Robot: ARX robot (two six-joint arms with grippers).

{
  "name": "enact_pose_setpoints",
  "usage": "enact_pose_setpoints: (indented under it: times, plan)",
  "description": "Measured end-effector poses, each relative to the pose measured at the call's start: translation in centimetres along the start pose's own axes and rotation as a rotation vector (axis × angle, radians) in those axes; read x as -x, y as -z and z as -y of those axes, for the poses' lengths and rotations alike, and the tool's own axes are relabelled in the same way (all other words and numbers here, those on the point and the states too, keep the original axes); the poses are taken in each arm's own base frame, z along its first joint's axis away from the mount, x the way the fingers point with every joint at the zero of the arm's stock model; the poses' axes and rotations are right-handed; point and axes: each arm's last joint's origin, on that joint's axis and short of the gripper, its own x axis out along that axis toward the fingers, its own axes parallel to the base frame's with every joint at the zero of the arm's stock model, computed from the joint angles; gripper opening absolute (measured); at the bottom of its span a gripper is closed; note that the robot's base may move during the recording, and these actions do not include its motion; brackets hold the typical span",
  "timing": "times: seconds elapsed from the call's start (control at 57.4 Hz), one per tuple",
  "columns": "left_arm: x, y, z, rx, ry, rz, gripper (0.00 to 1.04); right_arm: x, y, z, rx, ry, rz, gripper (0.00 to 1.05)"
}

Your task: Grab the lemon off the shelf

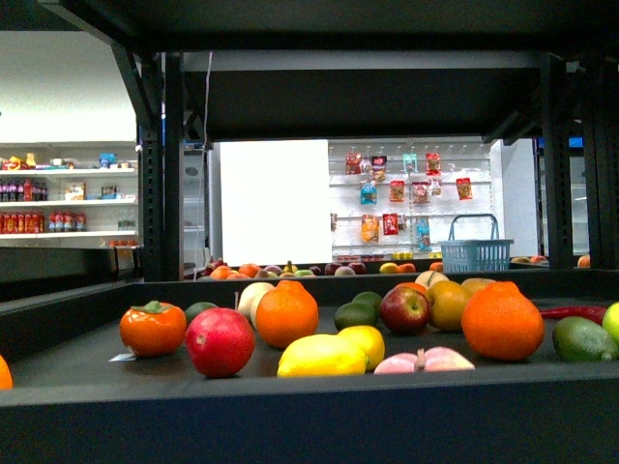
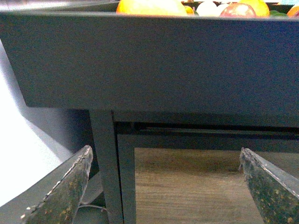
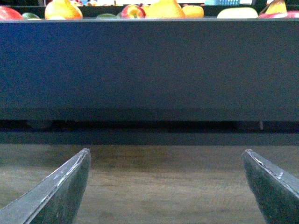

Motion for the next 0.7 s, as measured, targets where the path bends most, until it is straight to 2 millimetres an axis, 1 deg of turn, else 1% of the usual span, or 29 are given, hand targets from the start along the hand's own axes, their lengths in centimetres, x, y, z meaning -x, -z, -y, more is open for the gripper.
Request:
enact_pose_setpoints:
  times: [0.697]
  plan:
    - [0.00,0.00,0.00,0.000,0.000,0.000,0.97,0.00,0.00,0.00,0.000,0.000,0.000,0.97]
